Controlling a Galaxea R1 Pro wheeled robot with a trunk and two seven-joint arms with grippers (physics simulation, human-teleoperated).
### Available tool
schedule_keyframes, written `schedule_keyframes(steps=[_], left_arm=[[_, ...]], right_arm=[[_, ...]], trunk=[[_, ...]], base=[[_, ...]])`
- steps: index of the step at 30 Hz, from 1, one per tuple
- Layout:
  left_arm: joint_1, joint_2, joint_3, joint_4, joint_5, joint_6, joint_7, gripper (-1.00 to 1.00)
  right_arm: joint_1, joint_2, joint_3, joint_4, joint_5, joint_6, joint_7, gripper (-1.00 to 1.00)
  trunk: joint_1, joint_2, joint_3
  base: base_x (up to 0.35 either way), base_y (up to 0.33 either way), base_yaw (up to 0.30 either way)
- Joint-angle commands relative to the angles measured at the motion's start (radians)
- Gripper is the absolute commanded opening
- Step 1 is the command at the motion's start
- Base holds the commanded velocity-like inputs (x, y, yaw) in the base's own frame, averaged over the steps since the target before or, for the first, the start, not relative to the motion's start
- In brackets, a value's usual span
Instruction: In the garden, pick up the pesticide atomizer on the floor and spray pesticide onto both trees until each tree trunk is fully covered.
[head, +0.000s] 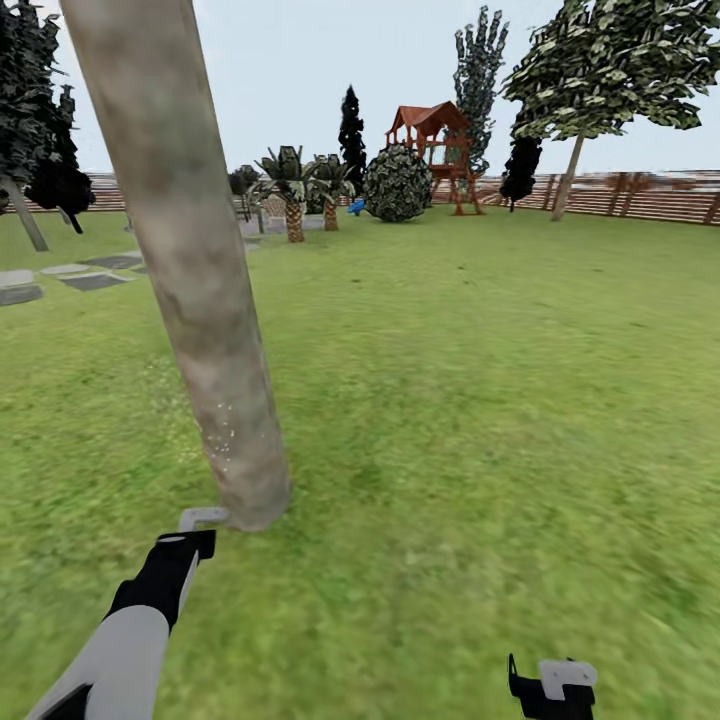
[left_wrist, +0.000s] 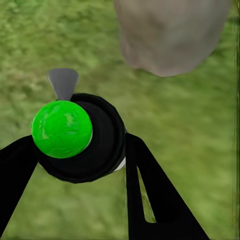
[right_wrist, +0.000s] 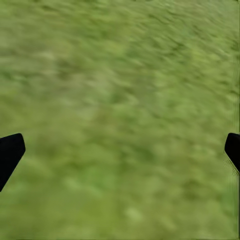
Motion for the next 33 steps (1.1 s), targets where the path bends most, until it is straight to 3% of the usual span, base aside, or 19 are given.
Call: schedule_keyframes(steps=[1,11,24,33], left_arm=[[0.000,0.000,-0.001,0.000,-0.001,0.000,-0.003,-1.00],[-0.001,0.000,0.001,0.000,-0.001,0.000,-0.007,-1.00],[0.000,-0.004,-0.003,-0.002,-0.001,0.002,-0.007,-1.00],[-0.002,-0.017,-0.006,-0.009,-0.001,-0.005,-0.010,-1.00]], right_arm=[[0.000,0.000,0.000,0.000,0.000,0.000,0.000,1.00],[0.000,0.000,0.000,0.000,0.000,0.000,-0.001,1.00],[0.000,0.000,0.000,0.000,0.000,0.000,0.000,1.00],[0.000,-0.004,0.000,0.000,0.001,0.000,0.000,1.00]], trunk=[[0.000,0.000,0.000],[0.000,0.000,0.000],[0.000,0.000,0.000],[0.000,0.000,0.000]], base=[[0.096,-0.248,0.007],[0.008,-0.270,0.014],[0.105,-0.265,0.262],[0.169,-0.249,0.034]])
